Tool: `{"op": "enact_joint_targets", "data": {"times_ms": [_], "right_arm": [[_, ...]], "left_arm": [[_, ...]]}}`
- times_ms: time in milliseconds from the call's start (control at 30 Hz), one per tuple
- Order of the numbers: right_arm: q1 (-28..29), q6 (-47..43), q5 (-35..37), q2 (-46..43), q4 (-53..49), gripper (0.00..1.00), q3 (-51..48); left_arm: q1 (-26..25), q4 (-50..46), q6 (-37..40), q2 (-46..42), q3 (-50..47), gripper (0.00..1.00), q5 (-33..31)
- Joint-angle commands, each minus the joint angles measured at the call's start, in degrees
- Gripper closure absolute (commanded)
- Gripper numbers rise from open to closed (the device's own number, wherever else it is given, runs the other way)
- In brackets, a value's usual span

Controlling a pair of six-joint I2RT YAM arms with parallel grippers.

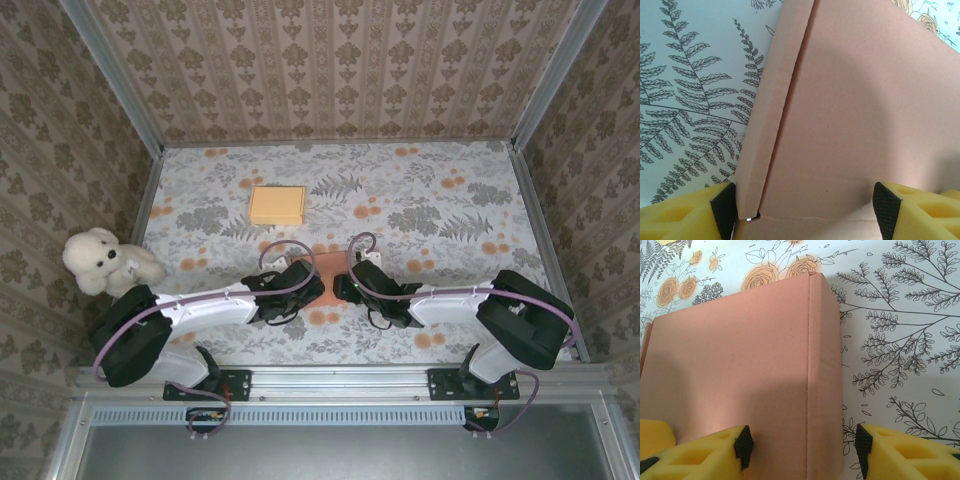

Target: Fold the paper box

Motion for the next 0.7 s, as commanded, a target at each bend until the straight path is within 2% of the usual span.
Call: {"op": "enact_joint_targets", "data": {"times_ms": [0, 367, 667], "right_arm": [[-0.05, -0.21, -0.75, 1.2, -0.48, 0.4, -0.18], [-0.12, -0.67, -1.23, 0.04, -1.32, 0.4, -0.28], [0.07, -3.43, 0.14, -5.8, -6.98, 0.39, -0.68]], "left_arm": [[-0.18, -1.21, -2.13, 0.65, 0.06, 0.27, -2.41], [2.41, 1.48, -2.63, 2.05, -3.44, 0.3, -1.13], [2.99, 0.63, -2.29, 2.15, -3.89, 0.31, -1.12]]}}
